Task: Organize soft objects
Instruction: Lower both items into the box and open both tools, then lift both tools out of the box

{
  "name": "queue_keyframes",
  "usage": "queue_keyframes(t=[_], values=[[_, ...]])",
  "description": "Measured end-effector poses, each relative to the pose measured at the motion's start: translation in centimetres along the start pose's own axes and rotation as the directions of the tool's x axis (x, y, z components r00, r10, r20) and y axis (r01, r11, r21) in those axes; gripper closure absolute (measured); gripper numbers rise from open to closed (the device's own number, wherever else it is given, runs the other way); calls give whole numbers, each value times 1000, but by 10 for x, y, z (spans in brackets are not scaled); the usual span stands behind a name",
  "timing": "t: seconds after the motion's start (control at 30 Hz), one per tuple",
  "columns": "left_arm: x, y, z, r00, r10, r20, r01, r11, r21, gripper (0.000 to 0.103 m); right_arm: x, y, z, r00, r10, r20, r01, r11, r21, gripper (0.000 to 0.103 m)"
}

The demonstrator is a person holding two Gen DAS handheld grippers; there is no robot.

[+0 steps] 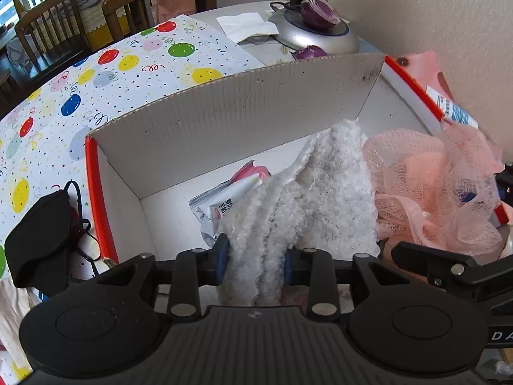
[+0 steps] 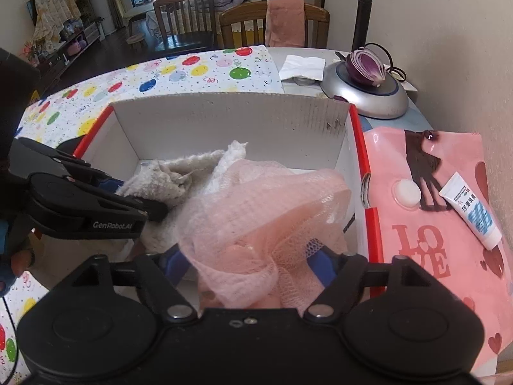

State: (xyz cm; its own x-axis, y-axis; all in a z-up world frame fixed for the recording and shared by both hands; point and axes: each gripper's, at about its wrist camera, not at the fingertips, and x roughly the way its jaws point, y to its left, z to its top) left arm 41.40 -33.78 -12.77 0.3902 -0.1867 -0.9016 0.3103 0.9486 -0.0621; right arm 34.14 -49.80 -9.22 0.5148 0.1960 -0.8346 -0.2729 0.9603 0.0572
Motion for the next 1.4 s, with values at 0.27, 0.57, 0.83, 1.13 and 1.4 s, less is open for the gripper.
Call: queue_keyframes(t=[0.27, 0.57, 0.83, 1.13, 1.4], values=[[-23, 0, -3, 997, -26, 79, 26, 1000, -8, 26, -18, 5, 0, 999, 21, 35, -19, 999, -32, 16], [-55, 12, -12, 988, -39, 150, 47, 998, -49, 26, -44, 8, 3, 996, 32, 84, -30, 999, -28, 9], [-98, 29, -25, 971, -58, 230, 82, 992, -95, 26, -73, 11, 7, 991, 36, 131, -38, 999, 15, 6], [-148, 54, -50, 950, -33, 310, 73, 990, -120, 26, -103, 40, 13, 977, 53, 205, -51, 999, -13, 1], [-189, 87, -84, 929, -7, 371, 65, 988, -143, 26, -122, 82, 13, 958, 117, 263, -111, 993, -38, 0]])
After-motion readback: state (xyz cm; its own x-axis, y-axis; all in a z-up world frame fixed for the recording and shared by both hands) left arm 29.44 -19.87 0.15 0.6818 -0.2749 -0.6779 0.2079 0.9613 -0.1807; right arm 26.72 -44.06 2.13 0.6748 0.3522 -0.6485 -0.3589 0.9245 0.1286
